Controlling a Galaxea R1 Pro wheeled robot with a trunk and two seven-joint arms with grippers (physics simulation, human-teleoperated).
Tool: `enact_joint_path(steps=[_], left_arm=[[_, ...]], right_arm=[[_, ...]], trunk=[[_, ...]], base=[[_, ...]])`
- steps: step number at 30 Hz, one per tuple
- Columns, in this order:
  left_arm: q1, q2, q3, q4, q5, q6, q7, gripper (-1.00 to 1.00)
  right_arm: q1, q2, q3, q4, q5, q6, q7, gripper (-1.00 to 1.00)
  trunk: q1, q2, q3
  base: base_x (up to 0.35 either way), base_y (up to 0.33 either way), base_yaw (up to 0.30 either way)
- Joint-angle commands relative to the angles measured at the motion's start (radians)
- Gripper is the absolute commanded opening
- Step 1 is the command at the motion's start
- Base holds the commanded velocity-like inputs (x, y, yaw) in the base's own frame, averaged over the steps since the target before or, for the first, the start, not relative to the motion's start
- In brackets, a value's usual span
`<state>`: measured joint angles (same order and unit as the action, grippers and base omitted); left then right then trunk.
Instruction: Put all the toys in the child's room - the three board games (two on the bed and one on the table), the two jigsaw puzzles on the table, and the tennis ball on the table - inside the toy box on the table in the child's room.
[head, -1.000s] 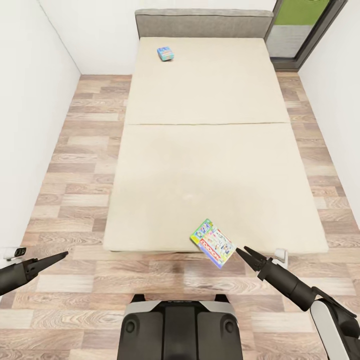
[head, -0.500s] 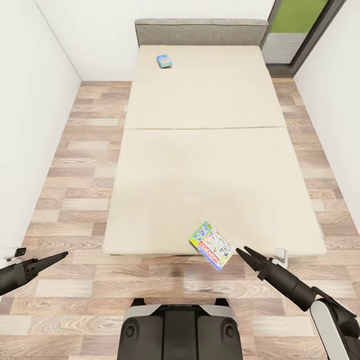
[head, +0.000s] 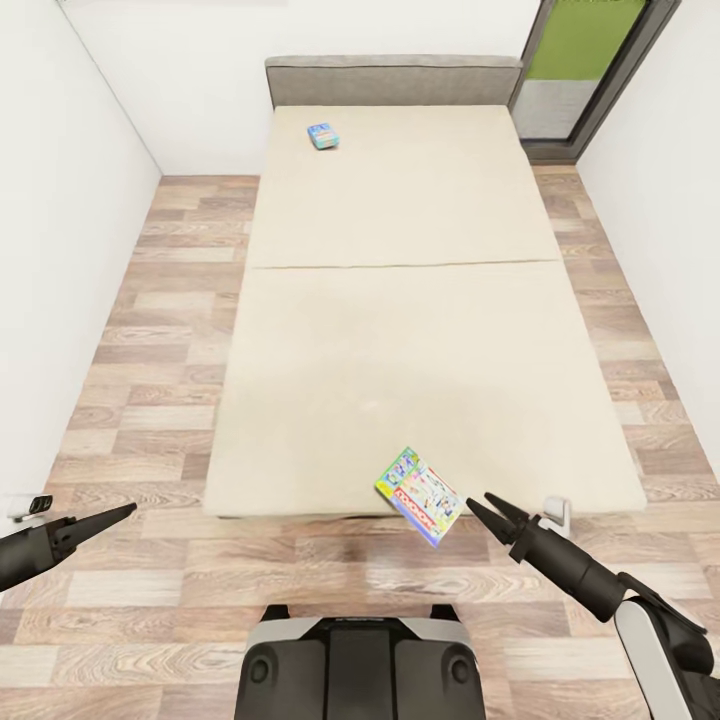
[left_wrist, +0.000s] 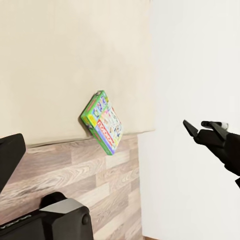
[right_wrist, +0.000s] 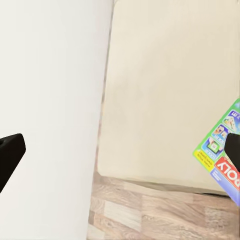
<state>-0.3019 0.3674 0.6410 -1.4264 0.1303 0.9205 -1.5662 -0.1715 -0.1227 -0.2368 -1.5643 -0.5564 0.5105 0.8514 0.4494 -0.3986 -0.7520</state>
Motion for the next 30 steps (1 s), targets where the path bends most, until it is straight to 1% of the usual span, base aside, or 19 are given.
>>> enact_joint_path(steps=[1, 9, 30], left_arm=[[0.0, 0.0, 0.0, 0.0, -0.002, 0.011, -0.005, 1.0], [0.0, 0.001, 0.0, 0.0, -0.002, 0.011, -0.005, 1.0], [0.0, -0.002, -0.002, 0.0, -0.003, 0.01, -0.005, 1.0]], right_arm=[[0.0, 0.0, 0.0, 0.0, -0.004, 0.004, 0.001, 1.0], [0.0, 0.0, 0.0, 0.0, 0.003, -0.009, 0.0, 1.0], [0.0, 0.0, 0.001, 0.0, 0.005, -0.012, 0.0, 1.0]], trunk=[[0.001, -0.001, 0.001], [0.001, -0.001, 0.014], [0.001, -0.001, 0.049]], base=[[0.0, 0.0, -0.006], [0.0, 0.0, -0.002], [0.0, 0.0, 0.0]])
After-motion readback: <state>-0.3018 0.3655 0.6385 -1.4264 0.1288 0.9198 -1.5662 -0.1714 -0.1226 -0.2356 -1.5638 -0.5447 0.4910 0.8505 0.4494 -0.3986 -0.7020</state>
